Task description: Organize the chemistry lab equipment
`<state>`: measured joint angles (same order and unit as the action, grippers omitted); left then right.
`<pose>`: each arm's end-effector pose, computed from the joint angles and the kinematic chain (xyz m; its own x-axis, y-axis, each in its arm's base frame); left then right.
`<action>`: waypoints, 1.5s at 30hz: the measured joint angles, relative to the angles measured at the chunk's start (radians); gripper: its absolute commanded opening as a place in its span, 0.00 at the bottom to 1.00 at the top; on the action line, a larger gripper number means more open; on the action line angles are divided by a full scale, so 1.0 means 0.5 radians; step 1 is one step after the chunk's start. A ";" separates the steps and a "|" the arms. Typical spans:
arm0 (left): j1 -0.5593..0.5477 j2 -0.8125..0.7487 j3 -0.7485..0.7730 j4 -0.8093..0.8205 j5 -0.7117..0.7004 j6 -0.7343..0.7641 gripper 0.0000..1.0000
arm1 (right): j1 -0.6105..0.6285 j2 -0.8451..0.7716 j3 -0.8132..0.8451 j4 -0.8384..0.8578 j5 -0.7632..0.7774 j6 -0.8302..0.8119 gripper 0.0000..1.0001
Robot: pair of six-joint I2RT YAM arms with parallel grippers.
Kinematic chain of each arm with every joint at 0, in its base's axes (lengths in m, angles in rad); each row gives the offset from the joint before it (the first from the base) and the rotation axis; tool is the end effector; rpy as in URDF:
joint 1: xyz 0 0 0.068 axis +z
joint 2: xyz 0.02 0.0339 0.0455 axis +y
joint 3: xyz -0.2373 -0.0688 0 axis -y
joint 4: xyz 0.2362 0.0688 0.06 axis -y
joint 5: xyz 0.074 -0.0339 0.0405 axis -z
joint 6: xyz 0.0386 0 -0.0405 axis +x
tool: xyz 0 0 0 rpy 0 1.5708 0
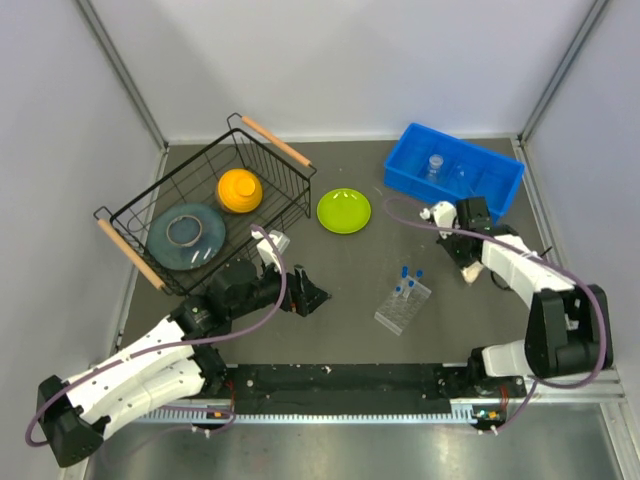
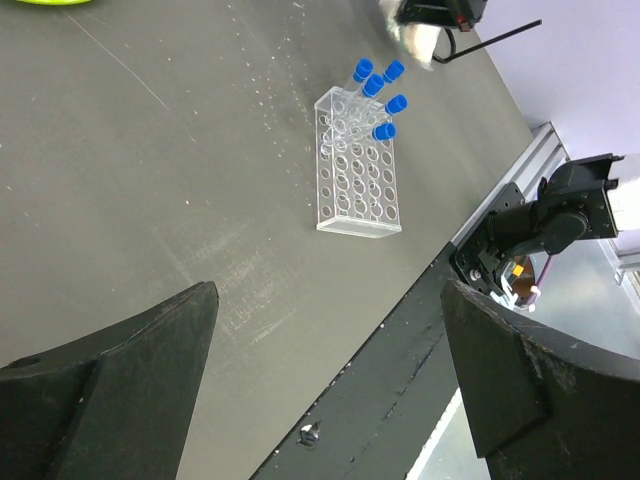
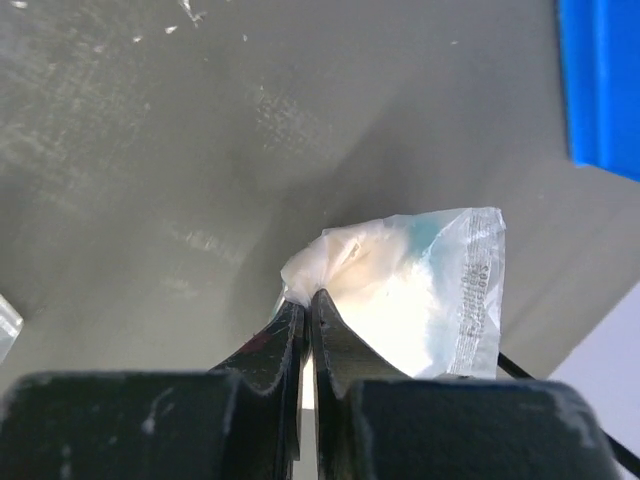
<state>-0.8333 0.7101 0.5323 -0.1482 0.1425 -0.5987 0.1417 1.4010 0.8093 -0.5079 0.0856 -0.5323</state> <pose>0.1233 -0.1439 0.2495 -0.6418 -0.1232 -0.7569 0.5586 0.6012 -0.5715 0.2583 0.0335 0.1652 -0.7081 -0.6118 -0.3525 -0.5358 0.7907 -0.2960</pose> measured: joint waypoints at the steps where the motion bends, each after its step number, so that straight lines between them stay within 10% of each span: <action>1: 0.000 -0.002 0.000 0.000 0.000 0.007 0.99 | 0.000 -0.062 0.000 -0.013 -0.012 -0.010 0.00; 14: 0.000 0.004 0.067 -0.005 -0.001 0.172 0.99 | 0.001 -0.386 0.783 -0.469 -0.568 -0.316 0.01; 31: 0.001 0.082 0.127 -0.022 -0.076 0.214 0.99 | 0.001 1.414 2.699 -0.438 -1.003 -0.156 0.15; 36: 0.001 0.148 0.156 -0.072 -0.116 0.227 0.99 | 0.001 1.745 2.926 -0.381 -0.996 -0.131 0.55; 45: 0.001 0.208 0.278 -0.155 -0.144 0.259 0.99 | 0.000 1.880 2.889 -0.284 -0.909 -0.101 0.99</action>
<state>-0.8330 0.8139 0.6716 -0.2256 0.0704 -0.4690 0.1417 2.3409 2.2536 -0.6498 -0.3687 -0.5831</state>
